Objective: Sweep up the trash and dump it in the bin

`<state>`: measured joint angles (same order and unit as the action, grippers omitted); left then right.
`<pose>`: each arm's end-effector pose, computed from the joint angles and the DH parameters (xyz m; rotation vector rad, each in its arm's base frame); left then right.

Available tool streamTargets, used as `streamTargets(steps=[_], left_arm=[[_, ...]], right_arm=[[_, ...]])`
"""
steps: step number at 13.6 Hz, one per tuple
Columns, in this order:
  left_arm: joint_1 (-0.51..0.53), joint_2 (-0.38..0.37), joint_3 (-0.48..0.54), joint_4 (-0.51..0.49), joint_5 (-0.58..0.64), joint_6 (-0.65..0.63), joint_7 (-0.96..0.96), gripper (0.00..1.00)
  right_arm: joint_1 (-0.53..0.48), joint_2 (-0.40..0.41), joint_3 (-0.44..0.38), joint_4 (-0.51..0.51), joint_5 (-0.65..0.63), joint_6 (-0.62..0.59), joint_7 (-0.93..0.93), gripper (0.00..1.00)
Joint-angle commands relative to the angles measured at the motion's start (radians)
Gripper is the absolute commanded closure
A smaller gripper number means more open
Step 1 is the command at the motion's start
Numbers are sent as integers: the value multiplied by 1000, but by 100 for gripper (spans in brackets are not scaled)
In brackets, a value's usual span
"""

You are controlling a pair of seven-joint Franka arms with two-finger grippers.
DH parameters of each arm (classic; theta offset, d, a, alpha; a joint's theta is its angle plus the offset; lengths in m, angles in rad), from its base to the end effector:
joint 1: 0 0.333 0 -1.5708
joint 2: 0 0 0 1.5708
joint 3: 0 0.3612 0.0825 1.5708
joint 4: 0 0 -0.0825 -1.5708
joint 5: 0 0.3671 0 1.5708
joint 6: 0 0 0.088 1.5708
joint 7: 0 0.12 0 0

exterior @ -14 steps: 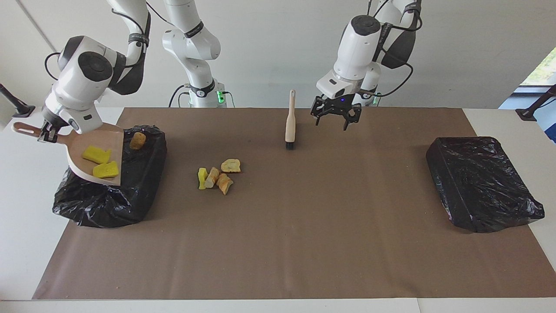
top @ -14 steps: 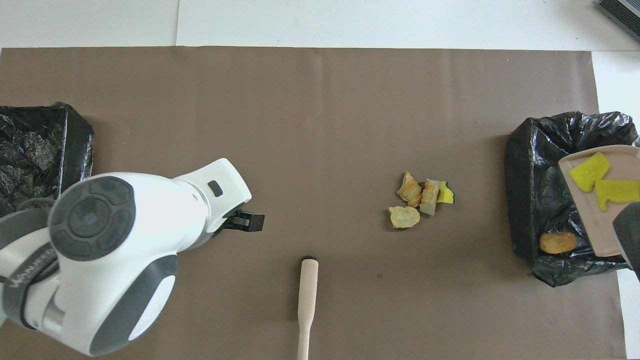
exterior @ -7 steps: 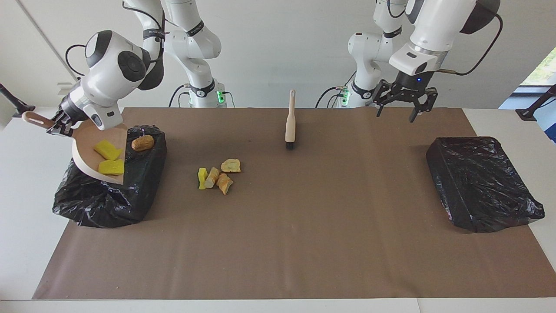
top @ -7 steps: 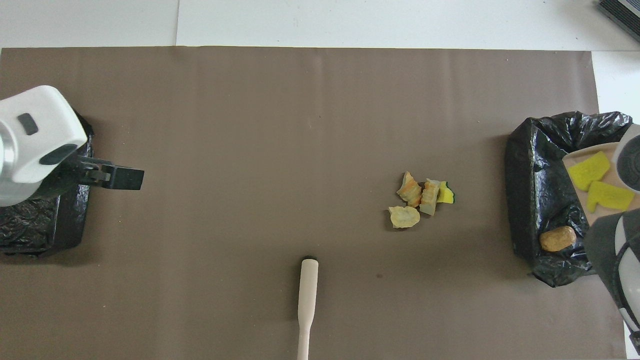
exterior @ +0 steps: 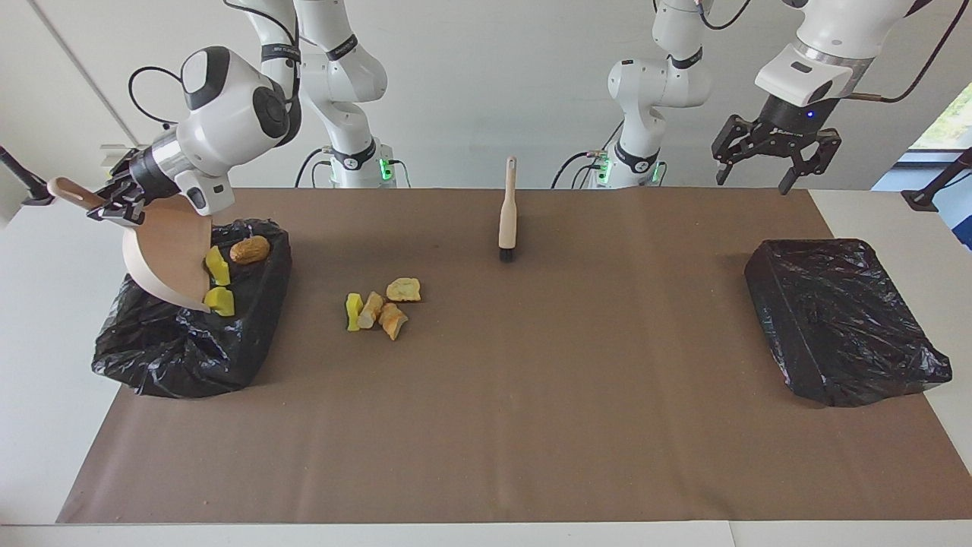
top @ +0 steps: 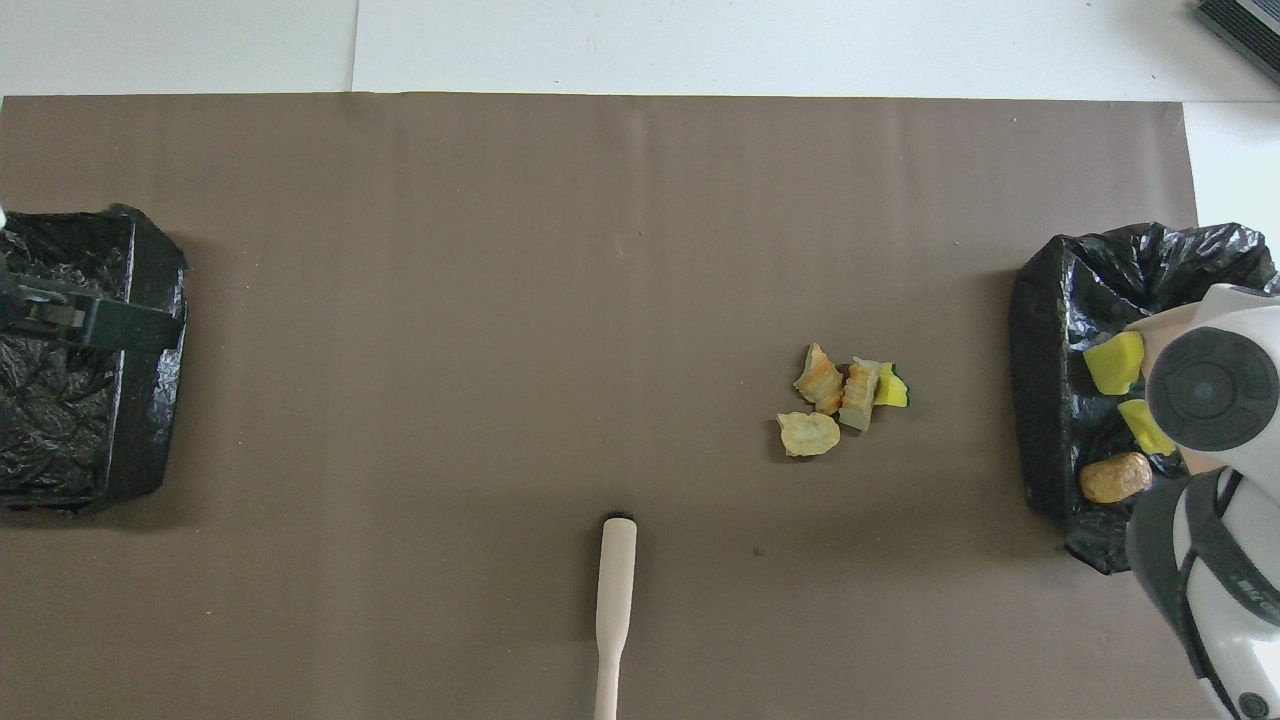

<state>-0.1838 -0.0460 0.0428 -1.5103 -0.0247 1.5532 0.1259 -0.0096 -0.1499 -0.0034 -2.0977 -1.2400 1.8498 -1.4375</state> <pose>0.5149 -0.0754 0.7070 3.0833 -0.4163 0.1380 0.4967 -0.0927 0.5732 1.2560 1.7146 -1.0050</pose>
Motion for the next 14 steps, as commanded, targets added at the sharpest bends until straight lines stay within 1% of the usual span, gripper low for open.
streamTargets(steps=[1,2,3,4,5,6,8,11,13,14], left_arm=[[23,21,-9,42,5,-38,23,0],[23,20,-9,41,5,-36,23,0],[21,18,-9,41,2,-29,23,0],[21,8,-8,33,3,-25,24,0],[21,-1,-3,27,5,-31,23,0],[21,-2,0,27,5,-35,21,0],[23,12,3,39,2,-39,21,0],[52,21,6,51,9,-41,21,0],[60,37,8,70,11,-53,21,0],[61,43,9,79,14,-55,21,0]], right_arm=[[5,-45,8,-22,-16,-44,52,100],[6,-60,29,-7,3,-70,55,100],[7,-66,46,25,57,-95,46,100],[5,-74,46,45,110,-121,46,100],[3,-89,43,45,131,-121,46,100],[2,-106,45,44,148,-124,54,100],[8,-128,57,70,241,-173,68,100],[8,-112,156,131,411,-277,214,100],[8,-111,195,142,544,-299,334,100],[8,-105,200,152,626,-297,397,100]])
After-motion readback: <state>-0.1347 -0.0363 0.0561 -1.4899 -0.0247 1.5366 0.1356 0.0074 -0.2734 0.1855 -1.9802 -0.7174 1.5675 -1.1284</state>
